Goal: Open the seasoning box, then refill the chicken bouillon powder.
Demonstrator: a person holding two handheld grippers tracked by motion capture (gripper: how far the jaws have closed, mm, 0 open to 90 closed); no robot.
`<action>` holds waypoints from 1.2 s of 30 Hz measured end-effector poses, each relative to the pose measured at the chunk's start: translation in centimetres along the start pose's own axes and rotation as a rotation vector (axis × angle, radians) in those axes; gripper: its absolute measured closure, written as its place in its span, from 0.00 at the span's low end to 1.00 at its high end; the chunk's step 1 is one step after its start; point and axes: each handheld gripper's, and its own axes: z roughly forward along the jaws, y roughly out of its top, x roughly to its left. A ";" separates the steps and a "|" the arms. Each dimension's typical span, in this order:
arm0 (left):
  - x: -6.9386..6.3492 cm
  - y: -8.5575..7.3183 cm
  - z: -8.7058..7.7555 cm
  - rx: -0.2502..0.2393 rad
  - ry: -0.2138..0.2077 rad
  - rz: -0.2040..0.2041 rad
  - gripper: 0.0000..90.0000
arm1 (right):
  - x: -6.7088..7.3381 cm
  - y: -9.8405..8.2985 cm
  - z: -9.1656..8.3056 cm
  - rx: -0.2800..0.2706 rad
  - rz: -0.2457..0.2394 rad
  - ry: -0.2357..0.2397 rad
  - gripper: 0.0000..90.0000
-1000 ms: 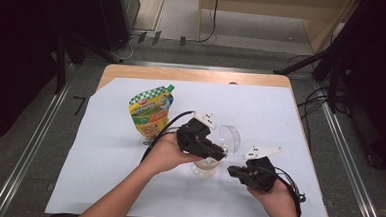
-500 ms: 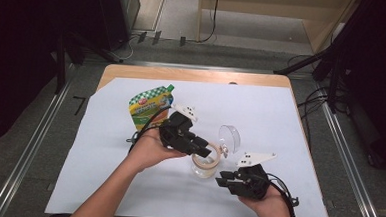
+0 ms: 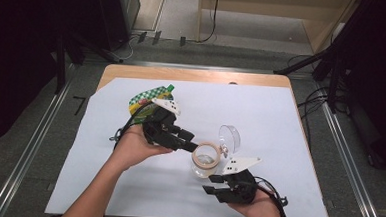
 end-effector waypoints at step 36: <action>1.4 -2.3 -10.1 -0.082 0.234 -0.093 0.49 | 0.9 0.5 1.4 0.012 -0.027 0.049 0.59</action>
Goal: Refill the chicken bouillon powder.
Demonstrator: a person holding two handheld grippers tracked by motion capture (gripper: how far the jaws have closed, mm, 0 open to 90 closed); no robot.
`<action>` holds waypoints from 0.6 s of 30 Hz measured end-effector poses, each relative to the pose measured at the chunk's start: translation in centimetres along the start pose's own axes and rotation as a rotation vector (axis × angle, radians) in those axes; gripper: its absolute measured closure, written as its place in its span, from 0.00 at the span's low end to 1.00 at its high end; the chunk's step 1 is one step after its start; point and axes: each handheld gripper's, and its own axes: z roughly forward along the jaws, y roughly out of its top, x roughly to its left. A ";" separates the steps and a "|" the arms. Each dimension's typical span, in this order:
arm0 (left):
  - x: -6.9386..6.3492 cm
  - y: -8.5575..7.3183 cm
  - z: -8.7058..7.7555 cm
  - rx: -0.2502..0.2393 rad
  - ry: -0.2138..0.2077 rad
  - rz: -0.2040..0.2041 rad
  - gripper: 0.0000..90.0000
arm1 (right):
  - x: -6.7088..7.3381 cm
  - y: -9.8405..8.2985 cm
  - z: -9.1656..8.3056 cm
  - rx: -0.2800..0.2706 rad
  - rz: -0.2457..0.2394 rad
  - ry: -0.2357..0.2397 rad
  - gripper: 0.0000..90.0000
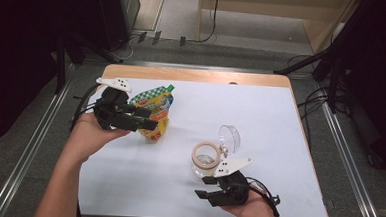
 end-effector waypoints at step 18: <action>3.9 -3.5 -3.0 -0.030 0.114 -0.109 0.48 | 0.2 0.4 0.6 0.017 -0.011 0.025 0.59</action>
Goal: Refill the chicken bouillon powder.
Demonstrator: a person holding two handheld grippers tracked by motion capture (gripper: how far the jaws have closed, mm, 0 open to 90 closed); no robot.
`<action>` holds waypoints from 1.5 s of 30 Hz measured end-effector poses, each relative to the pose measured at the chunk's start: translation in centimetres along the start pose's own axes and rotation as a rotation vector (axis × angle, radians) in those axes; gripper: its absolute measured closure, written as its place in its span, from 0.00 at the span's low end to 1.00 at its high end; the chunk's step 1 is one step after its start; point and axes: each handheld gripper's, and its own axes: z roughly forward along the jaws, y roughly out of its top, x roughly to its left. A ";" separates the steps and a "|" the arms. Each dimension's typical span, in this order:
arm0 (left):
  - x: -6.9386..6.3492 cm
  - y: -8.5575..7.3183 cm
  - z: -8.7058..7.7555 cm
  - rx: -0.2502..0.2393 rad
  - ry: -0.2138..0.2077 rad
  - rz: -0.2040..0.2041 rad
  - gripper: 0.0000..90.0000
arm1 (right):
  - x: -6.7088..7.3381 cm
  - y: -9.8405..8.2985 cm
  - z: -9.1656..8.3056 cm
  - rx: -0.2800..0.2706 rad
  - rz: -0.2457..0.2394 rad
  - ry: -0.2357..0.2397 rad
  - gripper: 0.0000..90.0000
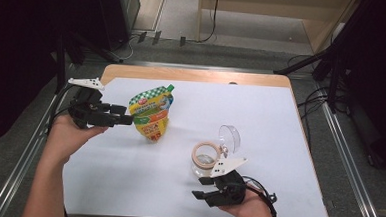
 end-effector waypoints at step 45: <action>1.5 -0.2 7.2 -0.016 0.017 0.020 0.94 | 2.9 5.0 7.5 -0.056 -0.069 0.055 0.58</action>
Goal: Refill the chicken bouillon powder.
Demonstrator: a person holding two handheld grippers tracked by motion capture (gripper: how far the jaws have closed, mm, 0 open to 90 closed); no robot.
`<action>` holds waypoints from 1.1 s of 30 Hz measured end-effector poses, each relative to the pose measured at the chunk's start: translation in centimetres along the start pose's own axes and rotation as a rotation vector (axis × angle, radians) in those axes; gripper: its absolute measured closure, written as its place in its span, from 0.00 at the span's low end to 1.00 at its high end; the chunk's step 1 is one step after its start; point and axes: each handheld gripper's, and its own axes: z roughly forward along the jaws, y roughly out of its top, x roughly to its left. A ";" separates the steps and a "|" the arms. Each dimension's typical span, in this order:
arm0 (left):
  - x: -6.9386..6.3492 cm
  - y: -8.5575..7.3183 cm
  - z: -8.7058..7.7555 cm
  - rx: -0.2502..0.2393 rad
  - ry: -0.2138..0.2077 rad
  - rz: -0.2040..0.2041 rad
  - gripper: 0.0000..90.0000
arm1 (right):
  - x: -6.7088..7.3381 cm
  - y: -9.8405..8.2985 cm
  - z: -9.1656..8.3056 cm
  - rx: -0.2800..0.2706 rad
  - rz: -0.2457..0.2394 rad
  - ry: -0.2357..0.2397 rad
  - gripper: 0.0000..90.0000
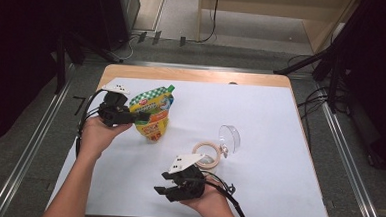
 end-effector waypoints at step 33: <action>-2.5 0.2 -4.2 0.025 -0.091 0.011 1.00 | -0.9 -1.9 -0.2 -0.016 0.067 -0.038 0.57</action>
